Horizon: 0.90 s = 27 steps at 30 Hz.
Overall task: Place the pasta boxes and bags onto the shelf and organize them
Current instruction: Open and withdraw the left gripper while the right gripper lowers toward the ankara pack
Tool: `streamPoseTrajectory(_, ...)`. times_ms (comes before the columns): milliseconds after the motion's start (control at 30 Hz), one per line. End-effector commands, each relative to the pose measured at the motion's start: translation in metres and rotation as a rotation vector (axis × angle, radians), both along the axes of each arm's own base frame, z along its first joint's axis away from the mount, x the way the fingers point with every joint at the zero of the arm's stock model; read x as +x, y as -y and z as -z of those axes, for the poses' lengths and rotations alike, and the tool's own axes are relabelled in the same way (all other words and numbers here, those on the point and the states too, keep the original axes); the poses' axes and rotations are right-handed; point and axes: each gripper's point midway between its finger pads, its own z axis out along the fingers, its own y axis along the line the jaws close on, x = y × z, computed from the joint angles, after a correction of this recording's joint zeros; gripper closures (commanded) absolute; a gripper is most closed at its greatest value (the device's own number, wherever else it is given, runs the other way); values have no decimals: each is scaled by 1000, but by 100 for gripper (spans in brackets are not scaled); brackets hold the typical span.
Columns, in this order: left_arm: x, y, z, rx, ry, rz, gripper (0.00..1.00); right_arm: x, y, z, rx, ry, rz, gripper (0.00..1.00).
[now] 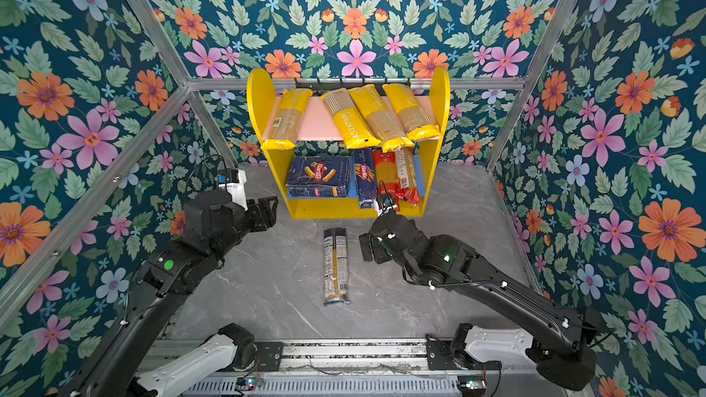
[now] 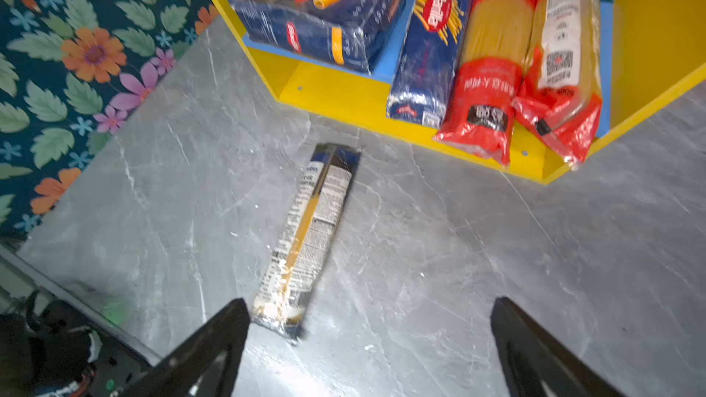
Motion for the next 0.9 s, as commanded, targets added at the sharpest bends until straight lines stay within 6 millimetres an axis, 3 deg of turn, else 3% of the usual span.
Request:
streamPoseTrajectory(0, -3, -2, -2, 0, 13, 4, 32, 12, -8, -38, 19, 88, 10, 1)
streamPoseTrajectory(67, -6, -3, -4, -2, 24, 7, 32, 17, -18, -52, 16, 102, -9, 1)
streamPoseTrajectory(167, -9, -5, 0, -1, 28, 6, 31, 24, -34, -41, -28, 57, -20, 1)
streamPoseTrajectory(300, -15, -12, 19, 19, 7, -13, 22, 17, -53, 4, -102, -13, -13, 1)
streamPoseTrajectory(400, -18, -16, 37, 48, -28, -22, 1, 2, -59, 43, -113, -82, -1, 1)
streamPoseTrajectory(633, -27, -17, 85, 67, -128, -10, 0, -37, -73, 133, -92, -237, 31, 1)
streamPoseTrajectory(733, -32, -16, 104, 49, -164, -7, 0, -50, -84, 162, -109, -275, 26, 1)
streamPoseTrajectory(867, -42, -17, 123, 24, -200, -5, 0, -60, -99, 185, -137, -299, 16, 1)
